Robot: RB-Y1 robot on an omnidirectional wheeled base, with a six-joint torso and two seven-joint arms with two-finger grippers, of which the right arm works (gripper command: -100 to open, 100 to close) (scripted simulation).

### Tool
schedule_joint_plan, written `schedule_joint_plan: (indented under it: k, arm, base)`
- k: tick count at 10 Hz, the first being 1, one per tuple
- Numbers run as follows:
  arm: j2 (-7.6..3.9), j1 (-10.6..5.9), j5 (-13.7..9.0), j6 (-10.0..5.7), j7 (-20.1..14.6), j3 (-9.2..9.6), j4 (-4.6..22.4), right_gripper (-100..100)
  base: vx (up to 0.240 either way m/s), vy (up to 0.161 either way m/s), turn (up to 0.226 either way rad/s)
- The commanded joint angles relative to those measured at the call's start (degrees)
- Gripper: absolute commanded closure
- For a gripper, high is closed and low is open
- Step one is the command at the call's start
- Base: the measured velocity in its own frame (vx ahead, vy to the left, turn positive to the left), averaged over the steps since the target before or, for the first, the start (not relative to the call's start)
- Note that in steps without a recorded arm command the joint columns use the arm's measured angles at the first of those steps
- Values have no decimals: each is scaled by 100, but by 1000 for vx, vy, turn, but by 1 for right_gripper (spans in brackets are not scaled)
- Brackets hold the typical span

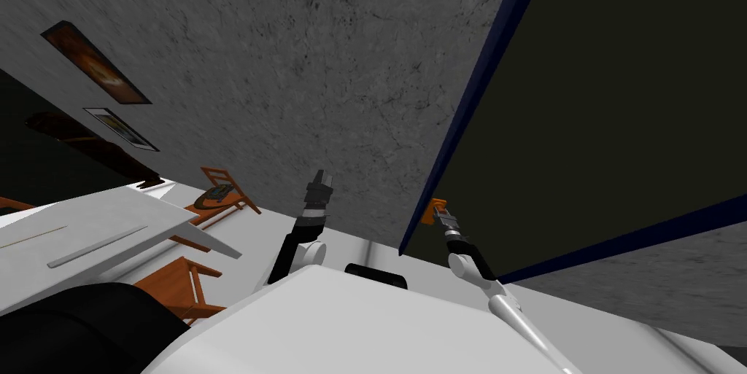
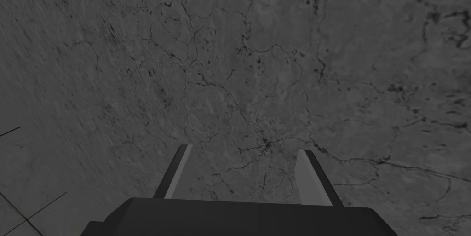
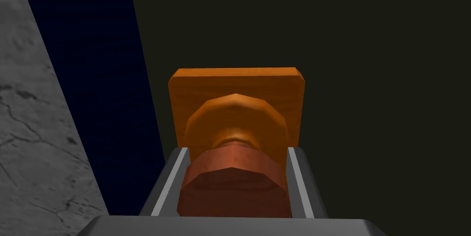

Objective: Pull the door open

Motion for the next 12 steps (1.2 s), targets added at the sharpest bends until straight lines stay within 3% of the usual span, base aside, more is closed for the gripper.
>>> schedule_joint_plan:
  k: [1,4,5,6,12]
  arm:
    - [29,4,5,20,1,36,-8,100]
    - [29,4,5,20,1,36,-8,100]
    - [-115,49,1,-49,-106,113,-57,100]
    - [-148,62,0,-66,-136,140,-73,100]
    - [-629,247,-4,-305,-571,544,-307,100]
  base:
    - [-22,-8,31]
    - [-4,-1,3]
    - [-123,-50,115]
    - [-189,-83,133]
    - [-201,-92,140]
